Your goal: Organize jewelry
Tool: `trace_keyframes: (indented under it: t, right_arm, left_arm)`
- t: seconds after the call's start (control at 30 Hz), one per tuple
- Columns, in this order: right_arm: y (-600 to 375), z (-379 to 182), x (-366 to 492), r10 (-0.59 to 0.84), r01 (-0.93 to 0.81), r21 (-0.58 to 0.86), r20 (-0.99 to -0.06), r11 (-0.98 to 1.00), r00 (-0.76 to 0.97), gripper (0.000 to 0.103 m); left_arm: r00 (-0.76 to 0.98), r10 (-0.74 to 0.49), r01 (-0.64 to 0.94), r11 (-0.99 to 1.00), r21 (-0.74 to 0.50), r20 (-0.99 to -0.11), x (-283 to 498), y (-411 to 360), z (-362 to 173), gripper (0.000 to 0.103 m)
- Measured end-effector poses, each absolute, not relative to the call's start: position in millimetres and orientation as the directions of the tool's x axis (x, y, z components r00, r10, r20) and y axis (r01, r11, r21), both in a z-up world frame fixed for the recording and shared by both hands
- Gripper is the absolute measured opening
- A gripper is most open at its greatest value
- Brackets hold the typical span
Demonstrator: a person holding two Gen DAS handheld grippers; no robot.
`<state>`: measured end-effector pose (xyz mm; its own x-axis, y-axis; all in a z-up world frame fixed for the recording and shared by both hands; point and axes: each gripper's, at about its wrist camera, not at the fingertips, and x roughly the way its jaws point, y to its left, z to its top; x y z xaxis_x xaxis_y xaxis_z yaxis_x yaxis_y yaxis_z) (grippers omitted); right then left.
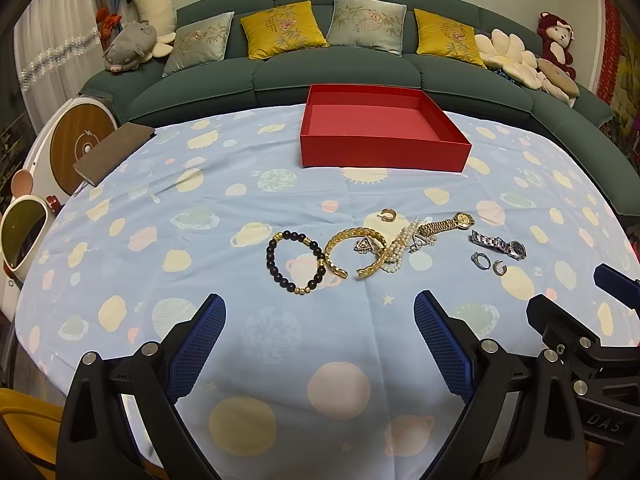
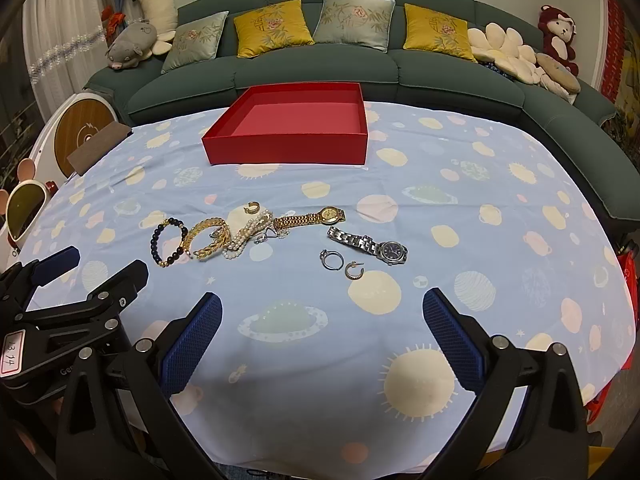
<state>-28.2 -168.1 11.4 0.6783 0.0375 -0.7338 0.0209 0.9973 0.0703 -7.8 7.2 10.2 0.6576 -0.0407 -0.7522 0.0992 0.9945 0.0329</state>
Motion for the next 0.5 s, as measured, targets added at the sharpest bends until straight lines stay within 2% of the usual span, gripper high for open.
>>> trace_keyframes:
  t: [0.5]
  right_arm:
    - [-167.8, 12.3, -28.9, 0.038, 0.021, 0.071, -0.732, 0.997, 0.680, 0.098]
  left_arm:
    - [0.664, -0.042, 0.100, 0.994, 0.033, -0.747, -9.5, 7.8, 11.4, 0.092]
